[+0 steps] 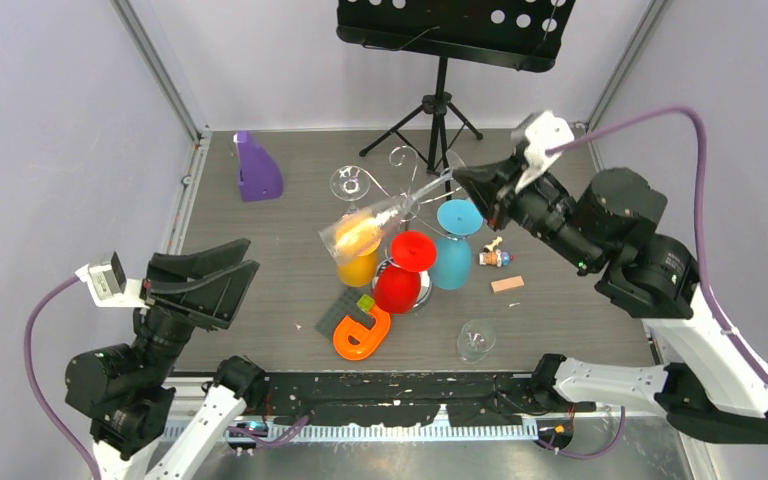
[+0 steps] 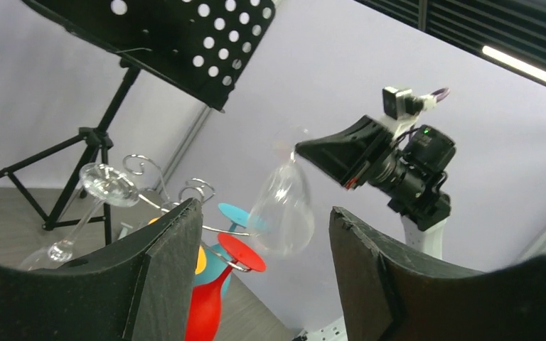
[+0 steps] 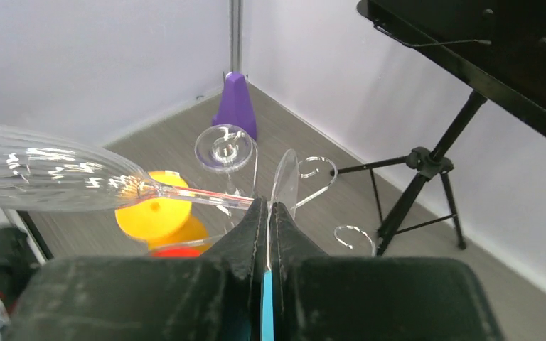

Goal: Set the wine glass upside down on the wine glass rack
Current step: Turn the wine glass upside down at the wine rack.

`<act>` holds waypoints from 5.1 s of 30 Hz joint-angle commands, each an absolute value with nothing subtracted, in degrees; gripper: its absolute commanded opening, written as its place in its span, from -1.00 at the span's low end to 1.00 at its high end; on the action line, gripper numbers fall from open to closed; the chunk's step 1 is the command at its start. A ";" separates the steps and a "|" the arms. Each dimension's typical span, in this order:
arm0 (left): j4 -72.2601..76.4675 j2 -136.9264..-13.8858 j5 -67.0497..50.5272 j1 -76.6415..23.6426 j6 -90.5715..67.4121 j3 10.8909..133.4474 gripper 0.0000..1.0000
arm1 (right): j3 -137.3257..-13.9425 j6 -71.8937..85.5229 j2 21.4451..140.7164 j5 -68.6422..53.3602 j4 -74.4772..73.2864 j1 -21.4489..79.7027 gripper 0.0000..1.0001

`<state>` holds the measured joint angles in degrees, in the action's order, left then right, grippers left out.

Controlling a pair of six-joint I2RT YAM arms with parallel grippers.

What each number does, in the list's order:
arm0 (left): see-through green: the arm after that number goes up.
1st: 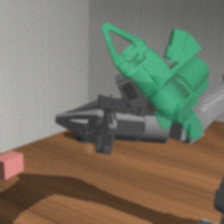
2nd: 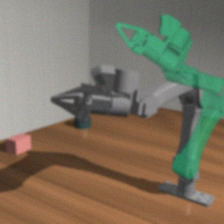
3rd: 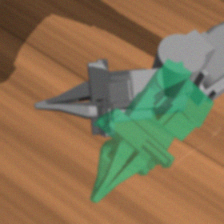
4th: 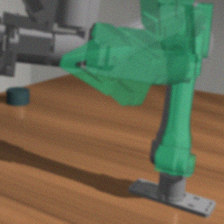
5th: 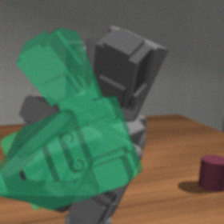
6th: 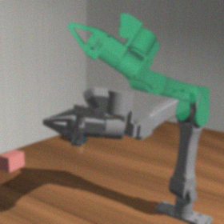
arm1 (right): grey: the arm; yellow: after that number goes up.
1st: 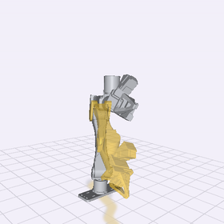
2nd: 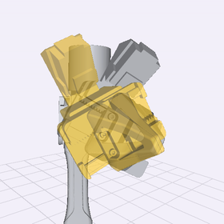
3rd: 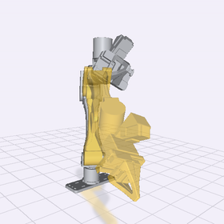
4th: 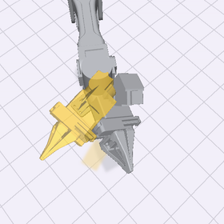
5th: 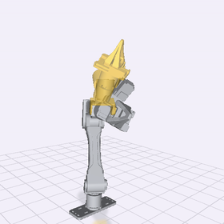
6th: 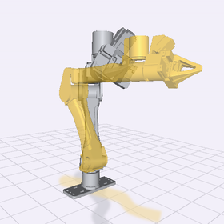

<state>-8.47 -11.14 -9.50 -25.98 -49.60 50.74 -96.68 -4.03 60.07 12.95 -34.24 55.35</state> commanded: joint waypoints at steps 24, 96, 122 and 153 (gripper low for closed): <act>-3.01 -44.22 -19.65 -57.86 -32.36 68.26 0.36 | -79.70 -43.25 47.86 -33.95 -19.98 55.64 -0.89; -19.49 -22.10 24.77 -67.25 -22.24 53.19 -1.00 | -88.96 17.79 64.62 18.47 -31.77 55.74 0.05; -20.13 -16.17 25.06 -67.24 -23.09 49.55 -1.00 | -89.41 12.87 74.32 22.08 -27.52 55.81 -0.34; -19.86 -13.81 25.29 -67.25 -24.60 46.67 -1.00 | -84.91 9.66 74.51 21.66 -26.74 55.68 -0.50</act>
